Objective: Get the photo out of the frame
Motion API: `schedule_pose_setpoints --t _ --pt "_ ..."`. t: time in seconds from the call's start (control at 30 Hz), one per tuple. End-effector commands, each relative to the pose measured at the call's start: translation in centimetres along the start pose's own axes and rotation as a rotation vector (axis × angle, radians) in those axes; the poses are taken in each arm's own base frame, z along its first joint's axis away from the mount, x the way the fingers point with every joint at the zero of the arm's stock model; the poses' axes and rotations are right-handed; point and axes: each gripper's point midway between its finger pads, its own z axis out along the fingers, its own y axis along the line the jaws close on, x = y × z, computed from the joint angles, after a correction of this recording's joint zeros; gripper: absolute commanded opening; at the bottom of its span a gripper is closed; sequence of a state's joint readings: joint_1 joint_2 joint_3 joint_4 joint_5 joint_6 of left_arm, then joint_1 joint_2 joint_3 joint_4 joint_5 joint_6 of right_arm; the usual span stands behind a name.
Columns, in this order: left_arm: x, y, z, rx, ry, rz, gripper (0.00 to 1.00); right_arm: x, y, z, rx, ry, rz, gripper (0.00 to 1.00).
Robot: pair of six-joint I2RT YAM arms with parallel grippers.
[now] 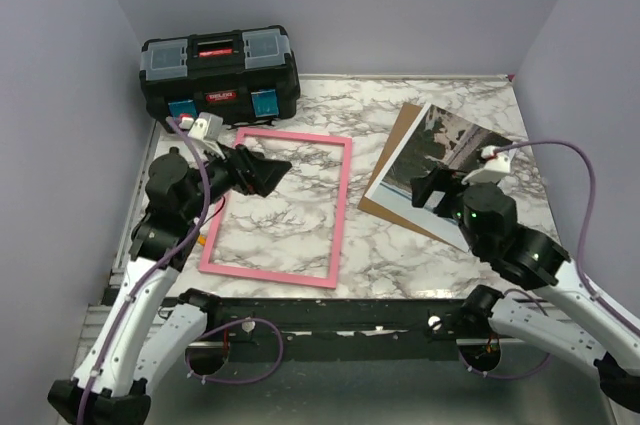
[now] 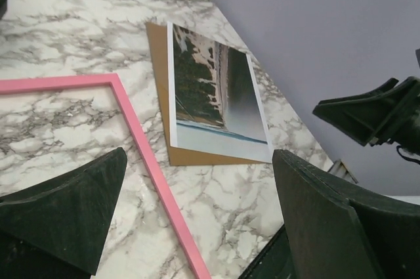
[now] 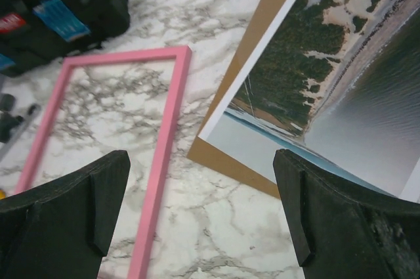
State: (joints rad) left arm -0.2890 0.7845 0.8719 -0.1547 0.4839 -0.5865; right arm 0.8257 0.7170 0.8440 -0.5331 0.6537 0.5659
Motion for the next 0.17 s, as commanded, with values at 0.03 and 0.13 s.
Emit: schedule_pose_setpoints --t 0.03,0.13 --pt "-0.81 0.97 -2.04 -0.070 -0.136 0.093 0.97 -1.48 -0.35 -1.95 -0.078 -0.100 0.147 1.00" --pt "-0.70 0.96 -2.26 -0.074 -0.132 0.096 0.97 -1.80 -1.15 -2.54 -0.069 -0.123 0.158 1.00"
